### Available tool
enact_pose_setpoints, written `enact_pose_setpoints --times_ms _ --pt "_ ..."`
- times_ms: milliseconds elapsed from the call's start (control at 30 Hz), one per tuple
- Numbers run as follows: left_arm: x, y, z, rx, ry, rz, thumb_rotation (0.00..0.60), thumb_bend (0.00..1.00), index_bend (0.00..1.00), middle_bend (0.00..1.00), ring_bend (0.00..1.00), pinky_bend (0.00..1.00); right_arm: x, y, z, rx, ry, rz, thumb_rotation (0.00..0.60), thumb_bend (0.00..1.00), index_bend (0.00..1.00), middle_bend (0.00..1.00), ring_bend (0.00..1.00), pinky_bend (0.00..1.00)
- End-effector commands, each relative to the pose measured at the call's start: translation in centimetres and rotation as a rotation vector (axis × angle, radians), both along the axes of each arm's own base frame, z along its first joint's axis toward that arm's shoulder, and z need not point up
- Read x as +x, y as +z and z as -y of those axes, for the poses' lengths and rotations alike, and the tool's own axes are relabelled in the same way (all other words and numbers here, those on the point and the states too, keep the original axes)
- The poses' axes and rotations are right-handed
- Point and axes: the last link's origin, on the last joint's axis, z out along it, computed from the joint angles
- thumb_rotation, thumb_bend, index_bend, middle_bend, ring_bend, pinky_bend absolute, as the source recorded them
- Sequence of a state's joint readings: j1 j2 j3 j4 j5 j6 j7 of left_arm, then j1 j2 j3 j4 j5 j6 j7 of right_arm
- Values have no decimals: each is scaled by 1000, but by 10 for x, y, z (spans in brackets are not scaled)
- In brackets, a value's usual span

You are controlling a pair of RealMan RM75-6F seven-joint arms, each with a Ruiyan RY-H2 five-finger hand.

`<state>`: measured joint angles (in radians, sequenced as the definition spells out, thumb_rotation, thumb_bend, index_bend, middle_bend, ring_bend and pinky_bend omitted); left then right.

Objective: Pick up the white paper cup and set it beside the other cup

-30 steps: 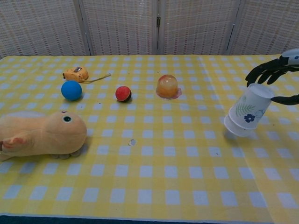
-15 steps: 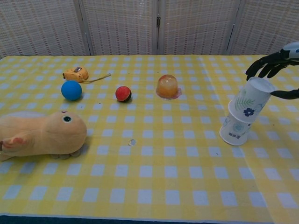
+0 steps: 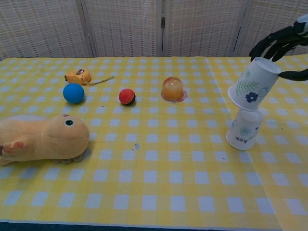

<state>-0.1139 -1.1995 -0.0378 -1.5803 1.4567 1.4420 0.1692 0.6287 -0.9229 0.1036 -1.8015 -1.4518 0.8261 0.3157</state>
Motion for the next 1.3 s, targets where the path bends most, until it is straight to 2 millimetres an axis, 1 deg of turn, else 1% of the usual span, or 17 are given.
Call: enact_pose_setpoints --times_ms 33,200,333,633,800,1300 --pt "0 0 0 0 -1 1 600 316 26 0 0 0 7 -15 7 34 22 -20 600 493 345 173 199 173" --pt "-1 0 1 2 0 1 600 316 27 0 0 0 14 -42 15 74 44 -48 600 492 346 173 199 173" --pt "-3 1 3 6 8 2 600 316 26 0 0 0 14 -61 23 93 46 -70 600 493 346 173 199 173" --pt "-6 0 5 5 15 5 600 316 27 0 0 0 15 -88 31 126 40 -94 600 493 346 173 199 173" --pt "-7 0 5 5 15 8 600 316 26 0 0 0 16 -94 32 132 47 -114 600 493 345 171 199 173" --pt "-12 -2 5 -2 23 11 600 317 26 0 0 0 12 -99 33 132 39 -152 600 493 314 166 200 166"
